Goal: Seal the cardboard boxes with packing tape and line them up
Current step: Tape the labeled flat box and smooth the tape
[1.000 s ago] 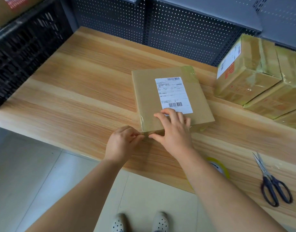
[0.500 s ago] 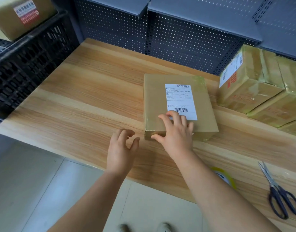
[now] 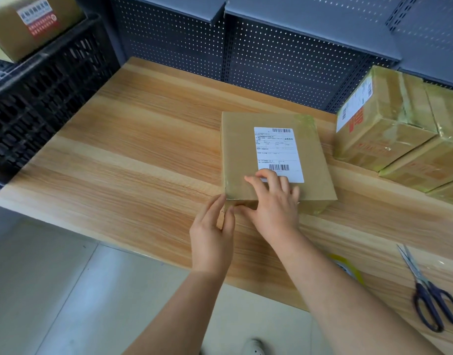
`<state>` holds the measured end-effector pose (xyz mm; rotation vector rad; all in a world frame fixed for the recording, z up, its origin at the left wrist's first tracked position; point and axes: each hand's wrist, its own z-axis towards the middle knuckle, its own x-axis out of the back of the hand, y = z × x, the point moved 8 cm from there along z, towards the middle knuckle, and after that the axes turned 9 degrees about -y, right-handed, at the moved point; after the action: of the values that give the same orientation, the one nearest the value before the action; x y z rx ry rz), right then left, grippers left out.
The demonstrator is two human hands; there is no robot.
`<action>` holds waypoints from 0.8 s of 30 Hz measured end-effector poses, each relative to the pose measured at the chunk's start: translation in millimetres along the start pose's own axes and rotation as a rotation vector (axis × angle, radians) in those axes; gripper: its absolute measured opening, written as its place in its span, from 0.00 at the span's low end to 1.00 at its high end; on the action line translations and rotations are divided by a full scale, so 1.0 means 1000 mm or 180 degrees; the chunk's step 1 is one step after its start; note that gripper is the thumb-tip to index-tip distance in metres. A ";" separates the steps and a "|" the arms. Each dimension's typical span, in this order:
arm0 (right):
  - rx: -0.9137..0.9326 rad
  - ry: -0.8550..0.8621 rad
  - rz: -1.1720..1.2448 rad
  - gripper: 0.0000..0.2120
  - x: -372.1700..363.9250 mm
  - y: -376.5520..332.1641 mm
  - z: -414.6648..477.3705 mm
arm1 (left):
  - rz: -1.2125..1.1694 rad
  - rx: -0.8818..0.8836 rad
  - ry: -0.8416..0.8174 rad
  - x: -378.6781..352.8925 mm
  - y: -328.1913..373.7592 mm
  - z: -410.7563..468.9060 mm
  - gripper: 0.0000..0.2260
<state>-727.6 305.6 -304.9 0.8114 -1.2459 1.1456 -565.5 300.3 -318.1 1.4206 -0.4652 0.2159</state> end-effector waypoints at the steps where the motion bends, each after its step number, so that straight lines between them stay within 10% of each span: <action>1: -0.0003 0.0023 0.0023 0.34 0.000 0.000 0.000 | -0.0012 0.0126 -0.0067 -0.003 -0.002 0.003 0.14; 24: 0.0141 0.0123 0.0196 0.29 0.000 0.004 -0.001 | -0.0129 0.1090 -0.0846 -0.005 -0.011 0.034 0.25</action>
<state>-731.4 307.7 -305.4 0.7848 -1.2244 1.2369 -571.1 266.1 -327.3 1.8039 -0.6384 0.0748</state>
